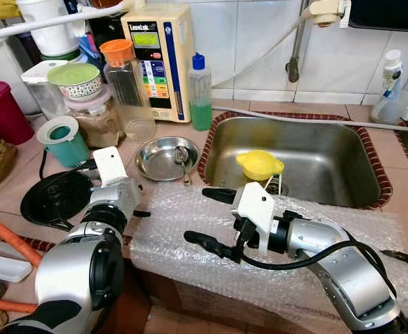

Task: Kitchen organization

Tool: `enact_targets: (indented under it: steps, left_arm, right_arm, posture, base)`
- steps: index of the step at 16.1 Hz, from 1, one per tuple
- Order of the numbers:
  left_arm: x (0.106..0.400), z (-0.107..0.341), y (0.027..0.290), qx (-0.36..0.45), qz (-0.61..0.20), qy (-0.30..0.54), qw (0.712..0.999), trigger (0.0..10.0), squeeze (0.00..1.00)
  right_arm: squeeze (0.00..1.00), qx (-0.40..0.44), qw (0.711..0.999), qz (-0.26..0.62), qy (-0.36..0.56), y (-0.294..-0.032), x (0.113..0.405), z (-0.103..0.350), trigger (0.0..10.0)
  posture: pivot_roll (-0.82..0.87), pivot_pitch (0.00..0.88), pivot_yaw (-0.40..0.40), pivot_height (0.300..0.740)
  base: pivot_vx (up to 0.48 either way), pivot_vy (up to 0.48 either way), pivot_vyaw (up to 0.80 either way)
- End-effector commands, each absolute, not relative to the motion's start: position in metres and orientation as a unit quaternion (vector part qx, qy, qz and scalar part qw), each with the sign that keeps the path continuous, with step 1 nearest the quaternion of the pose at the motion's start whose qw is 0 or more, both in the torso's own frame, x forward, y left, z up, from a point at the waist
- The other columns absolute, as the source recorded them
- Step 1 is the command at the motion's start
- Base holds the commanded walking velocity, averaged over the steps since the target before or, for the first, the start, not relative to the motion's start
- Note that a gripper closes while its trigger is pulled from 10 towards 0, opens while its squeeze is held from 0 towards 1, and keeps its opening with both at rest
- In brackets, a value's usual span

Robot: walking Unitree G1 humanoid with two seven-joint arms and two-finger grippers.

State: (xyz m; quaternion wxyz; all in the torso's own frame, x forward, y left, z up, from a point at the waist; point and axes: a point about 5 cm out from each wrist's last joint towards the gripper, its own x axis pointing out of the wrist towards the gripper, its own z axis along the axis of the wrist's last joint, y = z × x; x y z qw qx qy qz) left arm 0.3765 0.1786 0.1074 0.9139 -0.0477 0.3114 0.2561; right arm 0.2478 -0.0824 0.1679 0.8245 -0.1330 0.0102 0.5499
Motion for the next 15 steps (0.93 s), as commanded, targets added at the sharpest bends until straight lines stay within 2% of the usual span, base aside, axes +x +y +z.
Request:
enact_targets:
  steps: [1, 9, 11, 15]
  left_arm:
    - [0.359, 0.080, 0.186, -0.027, 0.271, 0.368, 0.889, 0.0, 0.00]
    - [0.362, 0.087, 0.195, 0.007, 0.288, 0.335, 0.897, 0.0, 0.00]
    - [0.364, 0.089, 0.197, 0.040, 0.268, 0.300, 0.915, 0.0, 0.00]
    - [0.361, 0.087, 0.198, 0.059, 0.252, 0.257, 0.931, 0.0, 0.00]
  right_arm:
    - [0.00, -0.136, 0.819, 0.558, 0.001, -0.080, 0.246, 0.172, 10.0]
    - [0.00, -0.145, 0.819, 0.555, 0.008, -0.085, 0.248, 0.170, 10.0]
    - [0.00, -0.151, 0.820, 0.552, 0.007, -0.087, 0.251, 0.170, 10.0]
    - [0.00, -0.155, 0.827, 0.541, -0.001, -0.087, 0.257, 0.171, 10.0]
  posture:
    - [-0.03, 0.000, 0.111, 0.740]
    - [-0.02, 0.000, 0.094, 0.740]
    - [-0.01, 0.000, 0.087, 0.740]
    - [0.01, 0.000, 0.084, 0.740]
  base:
    - [0.000, 0.000, 0.00]
    - [0.000, 0.000, 0.00]
    - [0.000, 0.000, 0.00]
    - [0.000, 0.000, 0.00]
